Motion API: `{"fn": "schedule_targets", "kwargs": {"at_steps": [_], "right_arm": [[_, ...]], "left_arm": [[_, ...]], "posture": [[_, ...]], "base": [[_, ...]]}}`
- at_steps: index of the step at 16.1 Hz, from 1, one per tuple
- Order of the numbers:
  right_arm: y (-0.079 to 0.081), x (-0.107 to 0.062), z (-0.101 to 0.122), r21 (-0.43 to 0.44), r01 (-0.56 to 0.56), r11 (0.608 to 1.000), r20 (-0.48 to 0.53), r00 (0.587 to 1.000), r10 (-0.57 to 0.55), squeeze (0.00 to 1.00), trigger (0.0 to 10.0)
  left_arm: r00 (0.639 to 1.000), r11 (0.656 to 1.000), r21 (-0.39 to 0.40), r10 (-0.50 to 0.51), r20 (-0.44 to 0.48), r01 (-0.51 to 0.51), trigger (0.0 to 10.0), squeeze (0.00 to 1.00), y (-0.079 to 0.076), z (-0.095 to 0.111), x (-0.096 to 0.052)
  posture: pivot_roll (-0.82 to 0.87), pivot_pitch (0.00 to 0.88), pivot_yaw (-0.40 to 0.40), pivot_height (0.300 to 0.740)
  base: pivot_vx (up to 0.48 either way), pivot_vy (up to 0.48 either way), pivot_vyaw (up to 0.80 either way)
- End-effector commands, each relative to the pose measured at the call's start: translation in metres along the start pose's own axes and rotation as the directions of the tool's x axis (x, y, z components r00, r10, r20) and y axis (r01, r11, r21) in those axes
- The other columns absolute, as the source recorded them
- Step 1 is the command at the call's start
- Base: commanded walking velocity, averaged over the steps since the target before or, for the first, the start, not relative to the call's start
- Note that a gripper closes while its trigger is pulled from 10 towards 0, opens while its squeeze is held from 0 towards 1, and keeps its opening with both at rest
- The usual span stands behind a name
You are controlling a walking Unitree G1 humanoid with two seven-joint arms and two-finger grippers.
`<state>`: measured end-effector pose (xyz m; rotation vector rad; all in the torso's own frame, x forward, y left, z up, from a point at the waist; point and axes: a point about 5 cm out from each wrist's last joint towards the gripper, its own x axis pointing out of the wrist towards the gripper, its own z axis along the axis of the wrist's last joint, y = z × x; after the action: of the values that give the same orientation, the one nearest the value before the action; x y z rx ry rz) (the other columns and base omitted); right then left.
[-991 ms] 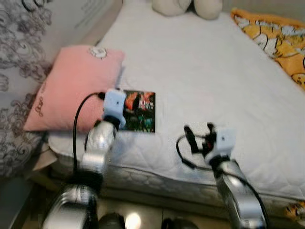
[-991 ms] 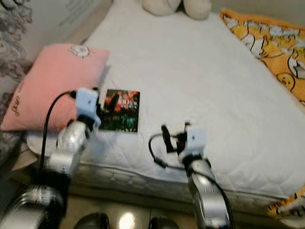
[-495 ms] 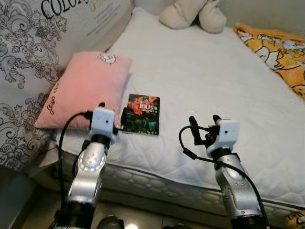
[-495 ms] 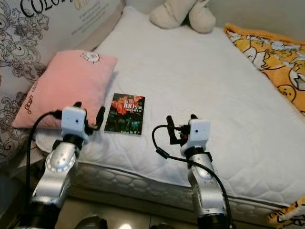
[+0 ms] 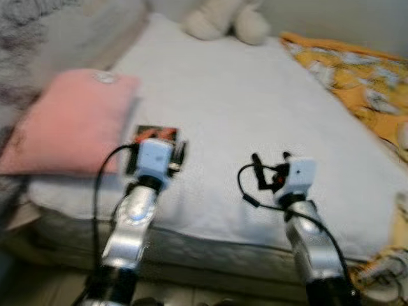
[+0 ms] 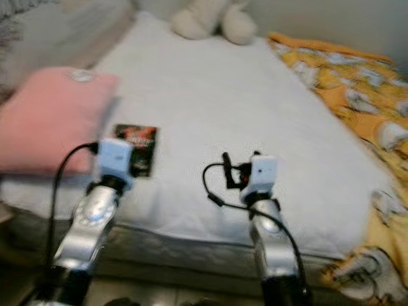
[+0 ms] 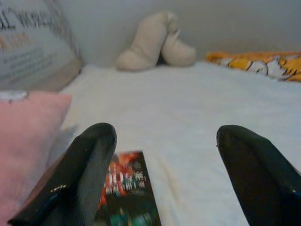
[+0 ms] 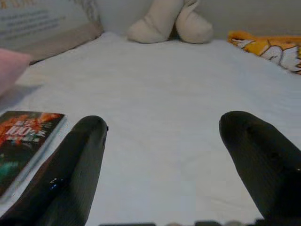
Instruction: Clean up the room
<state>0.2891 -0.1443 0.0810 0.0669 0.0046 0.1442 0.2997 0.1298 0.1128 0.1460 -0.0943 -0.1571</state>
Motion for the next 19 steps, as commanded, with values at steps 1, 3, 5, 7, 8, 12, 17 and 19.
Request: {"fn": "schedule_targets", "kwargs": {"at_steps": [1,3,5,7,8,12,17,19], "right_arm": [[-0.008,-0.002,-0.001,-0.013,0.024,1.000,0.007,1.000,-0.024,0.00,10.0],[-0.005,-0.001,-0.002,-0.010,0.012,1.000,-0.001,1.000,-0.012,0.00,10.0],[-0.003,-0.001,-0.004,-0.010,0.004,1.000,-0.012,1.000,-0.004,0.00,10.0],[-0.004,-0.001,-0.005,-0.011,0.001,1.000,-0.014,1.000,-0.002,0.00,10.0],[-0.004,-0.001,-0.005,-0.012,0.000,1.000,-0.014,1.000,0.000,0.00,10.0],[-0.001,0.000,-0.005,-0.017,-0.013,1.000,-0.010,1.000,0.013,0.00,10.0],[0.001,-0.002,-0.004,-0.021,-0.024,0.999,-0.002,1.000,0.024,0.00,10.0],[-0.005,-0.004,-0.002,-0.003,0.023,1.000,0.027,0.999,-0.023,0.00,10.0]], "left_arm": [[1.000,0.999,-0.033,0.000,-0.019,-0.001,10.0,0.00,-0.005,-0.002,0.001],[1.000,1.000,-0.027,0.007,-0.027,-0.007,10.0,0.00,-0.002,-0.003,0.002],[0.999,1.000,-0.024,0.018,-0.039,-0.019,10.0,0.00,0.001,-0.003,0.006],[0.998,0.999,-0.024,0.031,-0.063,-0.033,10.0,0.00,0.002,-0.005,0.010],[0.997,0.999,-0.022,0.030,-0.066,-0.031,10.0,0.00,0.001,-0.005,0.012],[0.995,0.999,-0.034,0.036,-0.096,-0.039,10.0,0.00,-0.003,-0.006,0.019],[0.993,0.999,-0.025,0.035,-0.110,-0.038,10.0,0.00,-0.003,-0.009,0.019],[0.987,0.995,-0.062,0.071,-0.143,-0.081,10.0,0.00,0.001,-0.013,0.020]], "posture": [[0.07,0.000,-0.078,0.740],[0.07,0.000,-0.076,0.740],[0.07,0.000,-0.073,0.740],[0.06,0.000,-0.071,0.740],[0.06,0.000,-0.070,0.740],[0.06,0.000,-0.066,0.740],[0.05,0.000,-0.065,0.740],[0.05,0.000,-0.063,0.740]], "base": [[0.000,-0.465,0.00],[0.000,-0.467,0.00],[0.000,-0.465,0.00],[0.000,-0.454,0.00],[0.000,-0.442,0.00],[0.210,-0.397,0.00],[0.321,-0.353,0.51],[0.341,-0.332,0.00]]}}
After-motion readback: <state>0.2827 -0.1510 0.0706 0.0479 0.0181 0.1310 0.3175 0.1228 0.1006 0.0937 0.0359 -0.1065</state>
